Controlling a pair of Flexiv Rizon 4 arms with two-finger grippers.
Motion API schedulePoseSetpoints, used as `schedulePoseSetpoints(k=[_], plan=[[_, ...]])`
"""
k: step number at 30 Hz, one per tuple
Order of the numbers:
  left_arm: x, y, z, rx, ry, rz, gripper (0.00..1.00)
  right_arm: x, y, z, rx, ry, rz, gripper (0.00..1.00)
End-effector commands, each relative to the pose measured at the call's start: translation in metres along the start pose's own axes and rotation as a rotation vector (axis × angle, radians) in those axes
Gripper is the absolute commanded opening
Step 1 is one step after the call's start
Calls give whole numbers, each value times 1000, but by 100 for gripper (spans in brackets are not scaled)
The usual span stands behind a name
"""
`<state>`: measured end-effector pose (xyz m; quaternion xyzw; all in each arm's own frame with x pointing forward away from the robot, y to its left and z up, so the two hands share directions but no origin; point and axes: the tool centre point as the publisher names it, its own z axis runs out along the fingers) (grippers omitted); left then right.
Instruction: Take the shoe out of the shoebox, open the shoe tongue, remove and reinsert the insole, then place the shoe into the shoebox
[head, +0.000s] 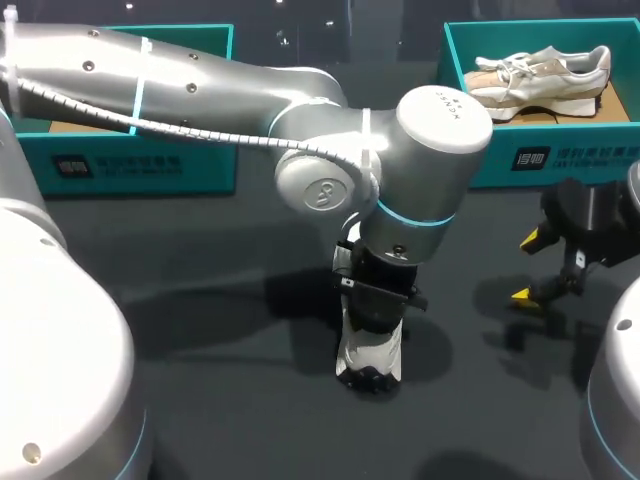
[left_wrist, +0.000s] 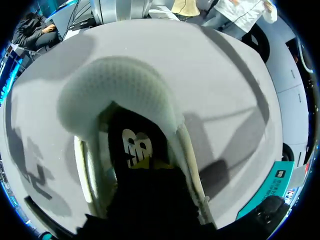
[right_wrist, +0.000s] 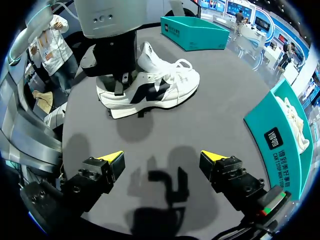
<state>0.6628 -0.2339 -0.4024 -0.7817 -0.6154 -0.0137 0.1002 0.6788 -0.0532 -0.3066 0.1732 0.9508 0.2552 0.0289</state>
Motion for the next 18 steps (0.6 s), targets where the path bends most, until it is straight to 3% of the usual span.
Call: schedulePoseSetpoints(k=[1, 11, 18], plan=[[7, -5, 9, -22, -67, 6, 0, 2, 0, -1, 2, -3, 1, 100], [8, -13, -34, -83, -46, -7, 0, 2, 0, -1, 2, -3, 1, 100], [8, -10, -36, -70, 38, -33, 0, 2, 0, -1, 2, -3, 1, 100]])
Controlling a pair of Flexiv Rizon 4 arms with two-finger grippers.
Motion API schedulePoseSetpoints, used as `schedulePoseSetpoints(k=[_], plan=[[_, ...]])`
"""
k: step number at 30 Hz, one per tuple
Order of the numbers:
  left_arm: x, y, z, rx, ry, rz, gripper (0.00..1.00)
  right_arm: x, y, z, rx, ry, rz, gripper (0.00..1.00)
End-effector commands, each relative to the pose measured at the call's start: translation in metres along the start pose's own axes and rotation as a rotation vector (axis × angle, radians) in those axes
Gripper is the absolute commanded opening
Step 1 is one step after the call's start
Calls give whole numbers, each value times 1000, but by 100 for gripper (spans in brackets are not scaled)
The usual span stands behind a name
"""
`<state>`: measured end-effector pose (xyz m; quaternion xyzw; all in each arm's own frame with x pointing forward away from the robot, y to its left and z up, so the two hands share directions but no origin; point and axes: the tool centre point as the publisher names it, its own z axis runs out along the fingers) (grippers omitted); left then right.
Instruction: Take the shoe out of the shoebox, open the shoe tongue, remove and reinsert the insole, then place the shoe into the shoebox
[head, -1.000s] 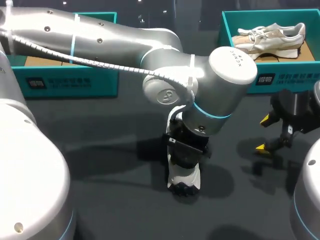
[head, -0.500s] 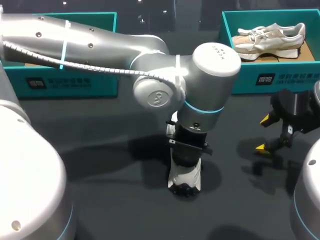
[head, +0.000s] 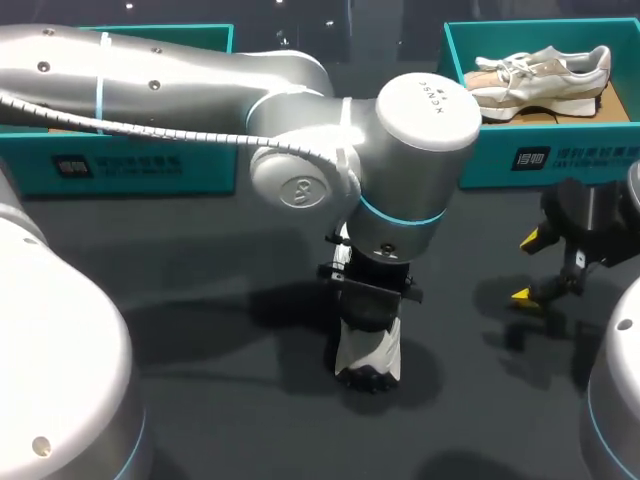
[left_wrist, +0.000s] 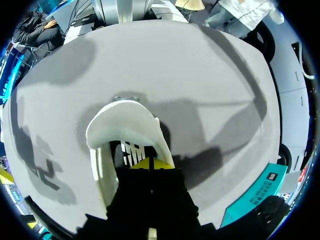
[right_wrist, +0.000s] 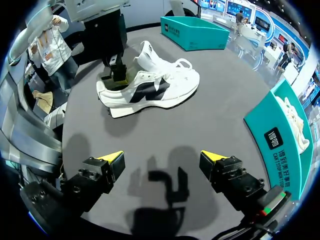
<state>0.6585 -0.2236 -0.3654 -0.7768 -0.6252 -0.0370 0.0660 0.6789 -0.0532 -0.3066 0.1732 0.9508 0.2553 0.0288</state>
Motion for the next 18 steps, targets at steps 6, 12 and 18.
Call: schedulePoseSetpoints(k=[6, 12, 18], plan=[[-6, 4, 15, 46, 100, -22, 0, 2, 0, -1, 2, -3, 1, 100], [-5, 6, 38, 80, 109, -37, 0, 2, 0, -1, 2, -3, 1, 100], [-4, 8, 50, 90, 69, -51, 0, 2, 0, -1, 2, -3, 1, 100]])
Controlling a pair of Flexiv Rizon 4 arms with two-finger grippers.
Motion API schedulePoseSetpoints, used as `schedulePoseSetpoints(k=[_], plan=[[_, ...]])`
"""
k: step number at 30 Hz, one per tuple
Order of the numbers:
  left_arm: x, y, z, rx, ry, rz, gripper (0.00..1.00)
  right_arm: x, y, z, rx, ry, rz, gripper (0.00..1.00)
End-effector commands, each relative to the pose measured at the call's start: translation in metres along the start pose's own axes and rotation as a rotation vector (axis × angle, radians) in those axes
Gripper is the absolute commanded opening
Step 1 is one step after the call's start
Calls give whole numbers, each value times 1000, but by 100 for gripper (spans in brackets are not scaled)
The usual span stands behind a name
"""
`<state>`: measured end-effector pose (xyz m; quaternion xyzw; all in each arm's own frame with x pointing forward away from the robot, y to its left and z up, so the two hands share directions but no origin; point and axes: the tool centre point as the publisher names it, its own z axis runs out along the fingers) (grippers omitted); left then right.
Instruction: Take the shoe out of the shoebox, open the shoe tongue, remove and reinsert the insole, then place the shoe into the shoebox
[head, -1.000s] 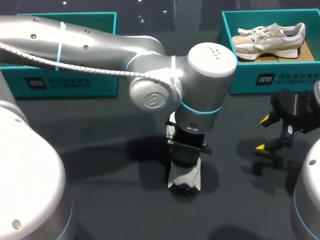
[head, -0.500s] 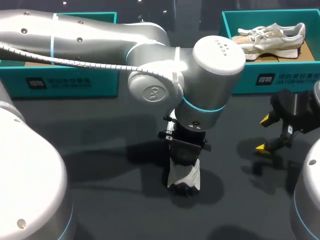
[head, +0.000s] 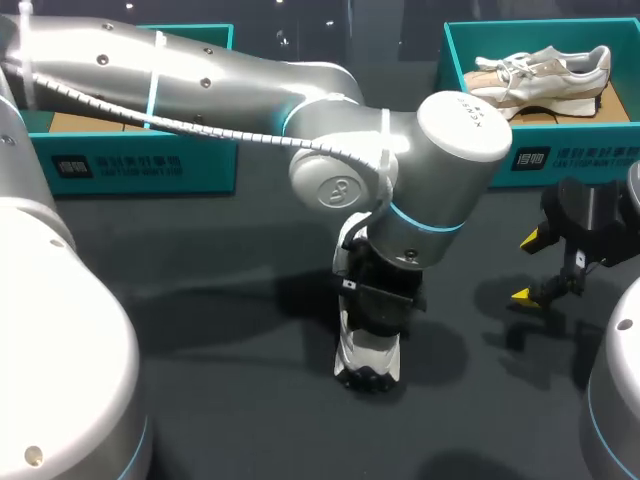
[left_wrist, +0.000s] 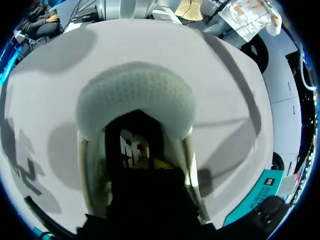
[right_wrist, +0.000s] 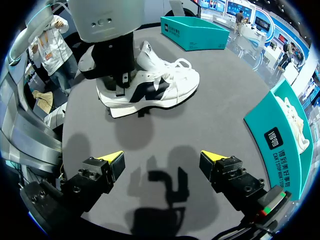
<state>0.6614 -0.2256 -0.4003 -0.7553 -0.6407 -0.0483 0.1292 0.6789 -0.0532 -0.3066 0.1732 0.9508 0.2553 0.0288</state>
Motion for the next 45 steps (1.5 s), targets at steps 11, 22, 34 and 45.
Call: schedulePoseSetpoints(k=[11, 22, 34, 45], plan=[[-2, 2, 8, -22, -201, -25, 0, 2, 0, -1, 2, -3, 1, 100], [1, -5, -35, -3, -296, 7, 0, 2, 0, -1, 2, -3, 1, 100], [-25, -15, -3, 82, -262, 9, 0, 2, 0, -1, 2, -3, 1, 100], [-10, -1, -7, 0, -257, -48, 0, 2, 0, -1, 2, -3, 1, 100]])
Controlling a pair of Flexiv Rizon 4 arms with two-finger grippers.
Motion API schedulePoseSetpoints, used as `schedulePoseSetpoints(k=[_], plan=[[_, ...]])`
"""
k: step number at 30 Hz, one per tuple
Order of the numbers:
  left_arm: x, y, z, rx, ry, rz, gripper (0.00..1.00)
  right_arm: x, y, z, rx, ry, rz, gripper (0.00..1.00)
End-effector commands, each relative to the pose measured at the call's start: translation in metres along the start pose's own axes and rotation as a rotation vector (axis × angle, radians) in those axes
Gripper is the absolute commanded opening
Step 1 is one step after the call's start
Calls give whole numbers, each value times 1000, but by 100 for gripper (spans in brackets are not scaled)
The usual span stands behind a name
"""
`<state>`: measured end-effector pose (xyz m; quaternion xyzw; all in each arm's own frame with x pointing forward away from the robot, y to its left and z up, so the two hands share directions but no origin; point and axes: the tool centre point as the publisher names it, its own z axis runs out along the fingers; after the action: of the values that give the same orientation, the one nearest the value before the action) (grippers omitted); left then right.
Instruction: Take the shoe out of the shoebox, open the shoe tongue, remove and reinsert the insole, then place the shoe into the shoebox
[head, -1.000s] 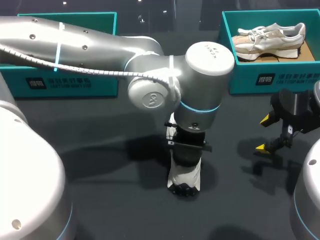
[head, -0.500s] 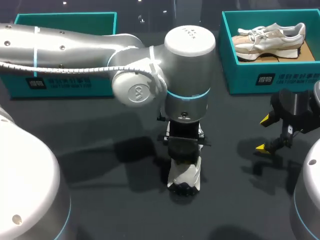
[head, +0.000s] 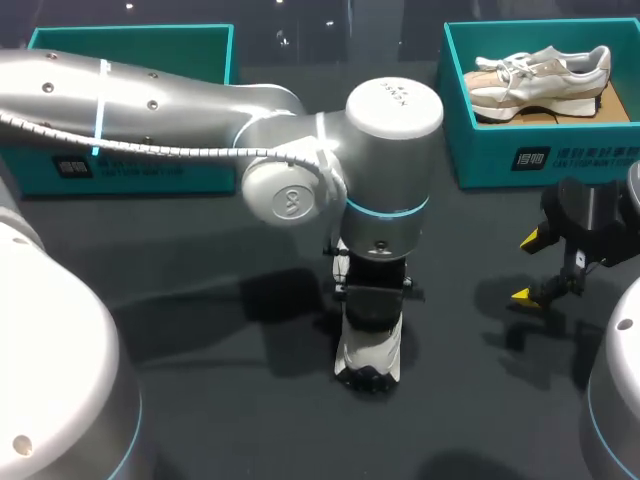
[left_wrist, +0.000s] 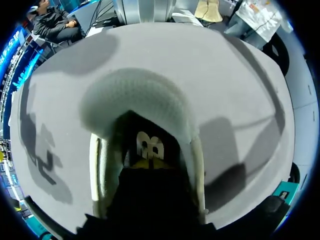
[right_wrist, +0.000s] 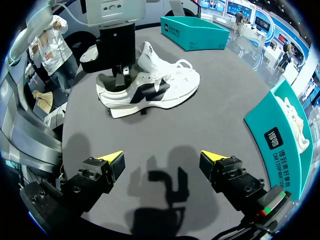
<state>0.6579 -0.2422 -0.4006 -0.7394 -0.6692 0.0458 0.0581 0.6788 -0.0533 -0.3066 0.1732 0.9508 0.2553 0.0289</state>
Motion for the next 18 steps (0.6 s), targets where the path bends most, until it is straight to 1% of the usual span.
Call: schedulePoseSetpoints(k=[1, 4, 7, 10, 18], plan=[[6, 0, -9, -31, -22, 1, 0, 2, 0, -1, 2, -3, 1, 100], [7, -4, -26, -63, -37, 9, 0, 2, 0, -1, 2, -3, 1, 100], [5, -5, -38, -105, -37, 10, 0, 2, 0, -1, 2, -3, 1, 100], [3, -2, -43, -148, -33, -2, 0, 2, 0, -1, 2, -3, 1, 100], [3, 12, -52, -198, -37, -21, 0, 2, 0, -1, 2, -3, 1, 100]])
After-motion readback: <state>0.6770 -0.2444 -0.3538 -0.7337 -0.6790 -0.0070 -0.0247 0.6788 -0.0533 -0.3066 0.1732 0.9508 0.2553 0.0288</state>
